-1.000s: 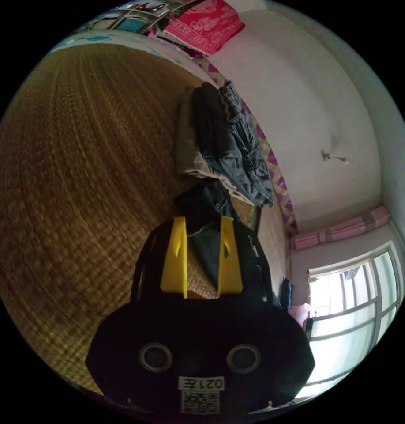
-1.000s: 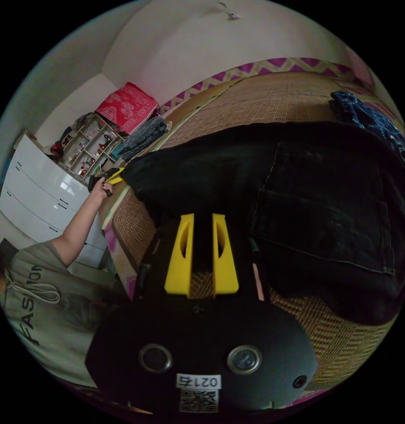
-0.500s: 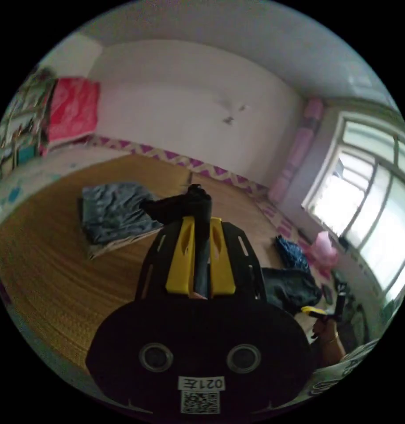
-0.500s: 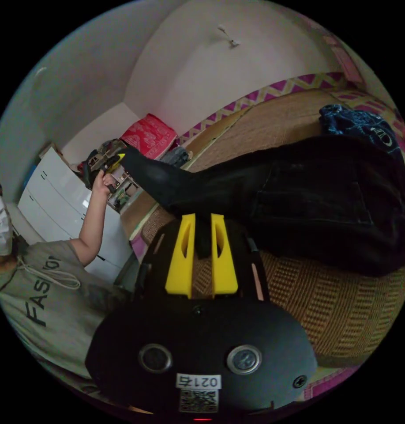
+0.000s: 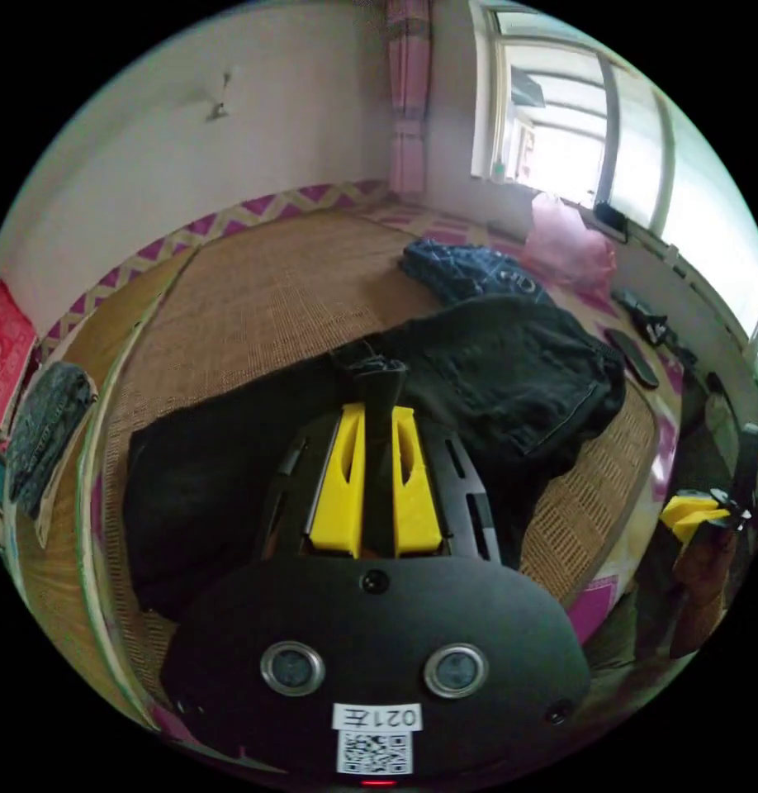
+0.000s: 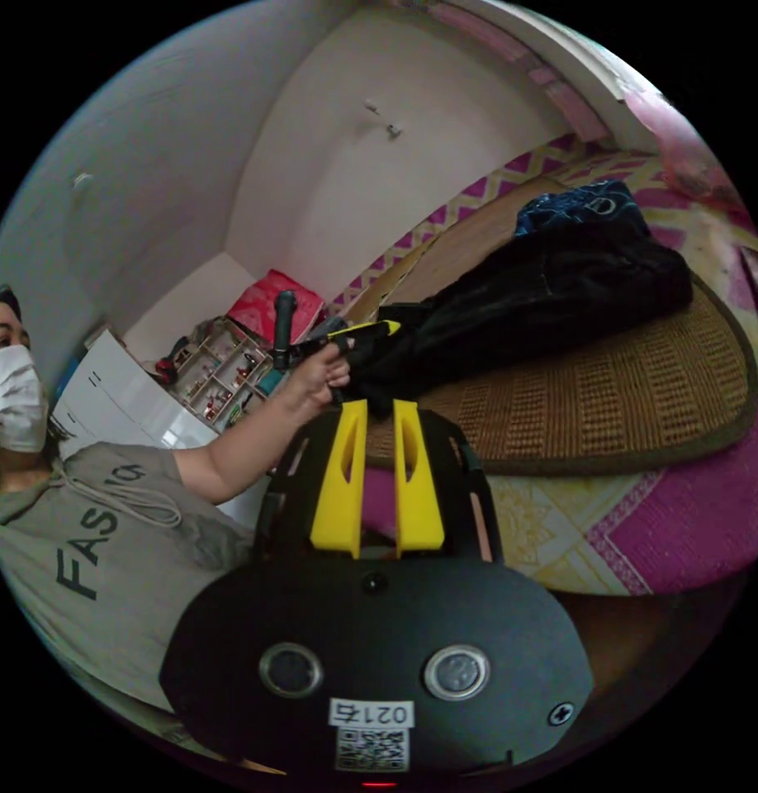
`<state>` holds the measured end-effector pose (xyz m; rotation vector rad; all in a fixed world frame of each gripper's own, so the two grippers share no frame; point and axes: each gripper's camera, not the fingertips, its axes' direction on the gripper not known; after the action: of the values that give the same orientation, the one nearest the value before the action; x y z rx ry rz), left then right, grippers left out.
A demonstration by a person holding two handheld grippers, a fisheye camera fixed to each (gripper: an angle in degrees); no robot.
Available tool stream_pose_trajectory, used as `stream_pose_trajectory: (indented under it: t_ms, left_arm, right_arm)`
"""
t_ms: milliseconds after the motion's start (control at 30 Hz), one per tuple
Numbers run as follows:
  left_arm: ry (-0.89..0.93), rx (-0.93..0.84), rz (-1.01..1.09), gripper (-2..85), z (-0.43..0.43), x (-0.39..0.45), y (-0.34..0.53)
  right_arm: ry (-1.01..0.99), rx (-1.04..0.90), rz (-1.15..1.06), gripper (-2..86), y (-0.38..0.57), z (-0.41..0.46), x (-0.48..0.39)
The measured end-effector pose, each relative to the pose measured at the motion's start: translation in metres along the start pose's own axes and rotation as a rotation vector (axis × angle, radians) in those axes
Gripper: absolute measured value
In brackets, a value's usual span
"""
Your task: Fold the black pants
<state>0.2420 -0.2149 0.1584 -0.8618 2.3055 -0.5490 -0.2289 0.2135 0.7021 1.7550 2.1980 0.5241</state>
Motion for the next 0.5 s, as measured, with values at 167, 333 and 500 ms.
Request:
stream_pose_trajectory:
  t_ms: [167, 333, 500]
  left_arm:
    - [0.039, -0.146, 0.141, 5.7, 0.045, 0.043, 0.001]
    - [0.153, -0.044, 0.078, 7.3, 0.035, 0.033, 0.011]
    - [0.347, 0.059, 0.103, 5.2, 0.005, 0.012, 0.031]
  right_arm:
    - [0.081, 0.047, 0.055, 7.2, 0.001, -0.021, 0.018]
    - [0.24, 0.189, 0.246, 12.3, -0.007, -0.046, 0.041]
    - [0.282, 0.336, 0.441, 14.8, -0.017, -0.071, 0.073]
